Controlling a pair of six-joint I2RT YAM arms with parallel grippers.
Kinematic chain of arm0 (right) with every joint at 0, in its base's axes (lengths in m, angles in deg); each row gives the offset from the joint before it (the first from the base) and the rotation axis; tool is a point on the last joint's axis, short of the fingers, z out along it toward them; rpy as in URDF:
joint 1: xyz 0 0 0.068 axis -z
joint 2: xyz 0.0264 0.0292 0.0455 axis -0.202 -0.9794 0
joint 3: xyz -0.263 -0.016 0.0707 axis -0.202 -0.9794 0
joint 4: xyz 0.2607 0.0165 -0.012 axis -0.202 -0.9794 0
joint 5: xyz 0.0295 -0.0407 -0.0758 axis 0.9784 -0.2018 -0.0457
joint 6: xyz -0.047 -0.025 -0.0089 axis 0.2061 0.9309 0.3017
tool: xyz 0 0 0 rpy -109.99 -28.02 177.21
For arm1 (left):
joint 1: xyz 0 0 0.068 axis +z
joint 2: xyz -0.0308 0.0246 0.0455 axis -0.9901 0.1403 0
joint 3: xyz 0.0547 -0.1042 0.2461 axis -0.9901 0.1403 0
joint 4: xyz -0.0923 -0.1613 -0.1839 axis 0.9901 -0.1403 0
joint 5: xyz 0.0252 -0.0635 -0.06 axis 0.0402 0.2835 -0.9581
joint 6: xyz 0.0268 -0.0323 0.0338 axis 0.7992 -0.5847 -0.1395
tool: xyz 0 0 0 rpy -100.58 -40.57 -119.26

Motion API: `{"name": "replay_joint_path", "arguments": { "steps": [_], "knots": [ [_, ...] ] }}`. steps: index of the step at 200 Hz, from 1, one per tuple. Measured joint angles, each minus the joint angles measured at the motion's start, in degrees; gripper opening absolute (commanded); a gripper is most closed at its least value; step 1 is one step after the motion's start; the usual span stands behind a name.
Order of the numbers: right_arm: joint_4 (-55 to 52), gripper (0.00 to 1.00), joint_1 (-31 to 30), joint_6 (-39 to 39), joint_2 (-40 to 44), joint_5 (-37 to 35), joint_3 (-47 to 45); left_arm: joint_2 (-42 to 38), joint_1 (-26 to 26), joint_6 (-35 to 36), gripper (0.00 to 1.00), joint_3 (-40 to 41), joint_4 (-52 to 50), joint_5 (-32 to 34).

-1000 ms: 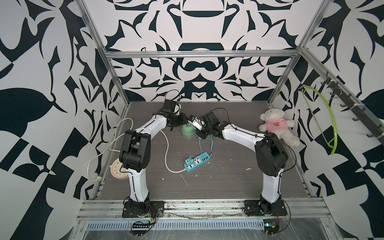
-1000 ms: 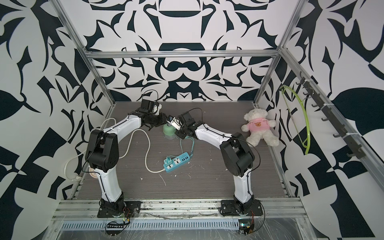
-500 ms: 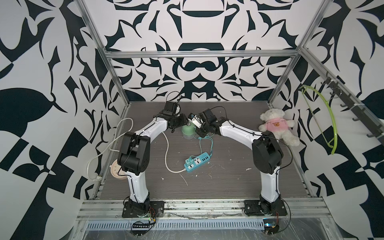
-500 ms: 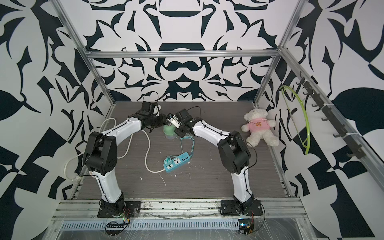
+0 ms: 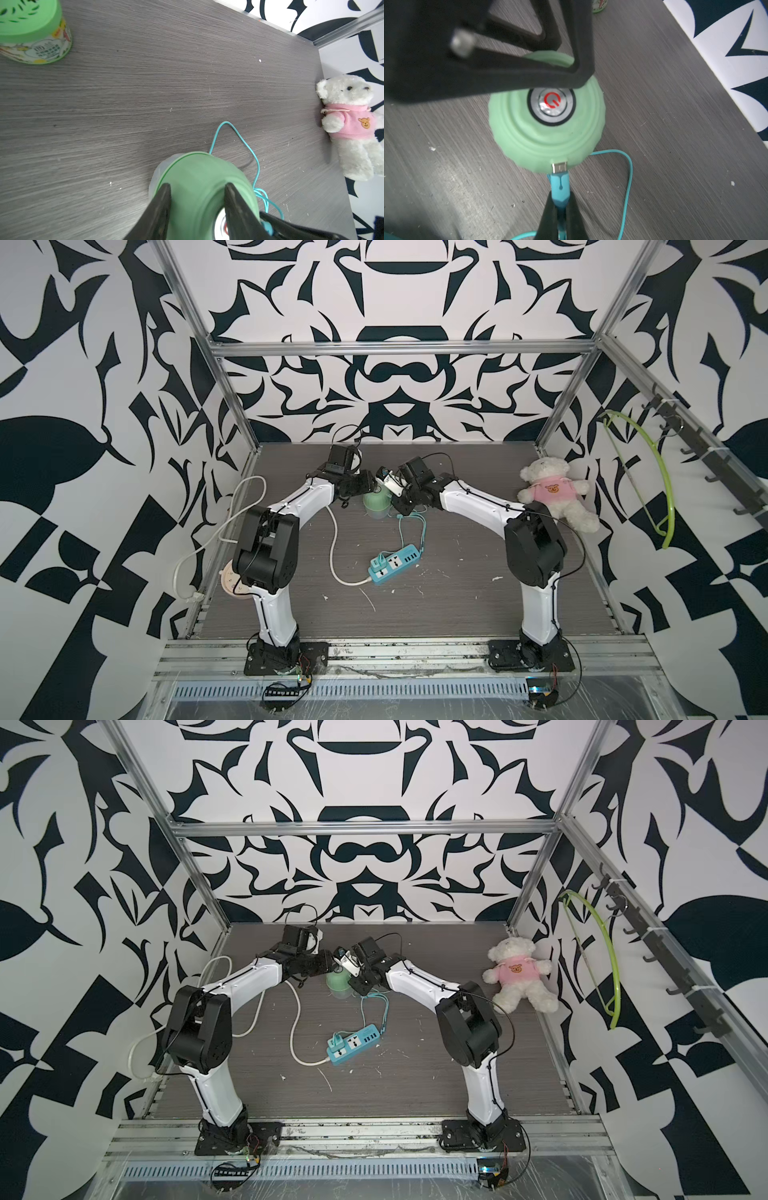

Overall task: Charge the cordless meat grinders
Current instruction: Insert the charging cable into the cordless meat grinder.

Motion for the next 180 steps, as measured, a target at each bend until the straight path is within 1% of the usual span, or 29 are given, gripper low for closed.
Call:
{"name": "replay_joint_path", "arguments": {
  "steps": [30, 59, 136, 180],
  "knots": [
    [-6.29, 0.0, 0.0, -0.81, -0.09, -0.07, 3.3, -0.66, -0.2, 0.61, 0.44, 1.62, 1.31, -2.19],
    [-9.75, 0.0, 0.0, -1.6, -0.11, -0.09, 4.9, -0.81, -0.28, 0.79, 0.44, 2.21, 2.03, -4.09],
    [-10.23, 0.0, 0.0, -2.21, -0.5, 0.04, 4.98, -1.95, -0.31, 1.49, 0.44, 4.52, 4.61, -4.52],
    [-9.29, 0.0, -0.02, -2.23, -0.33, 0.28, 3.56, -3.93, -1.11, 2.23, 0.44, 6.32, 4.7, -1.62]
  ]
}}
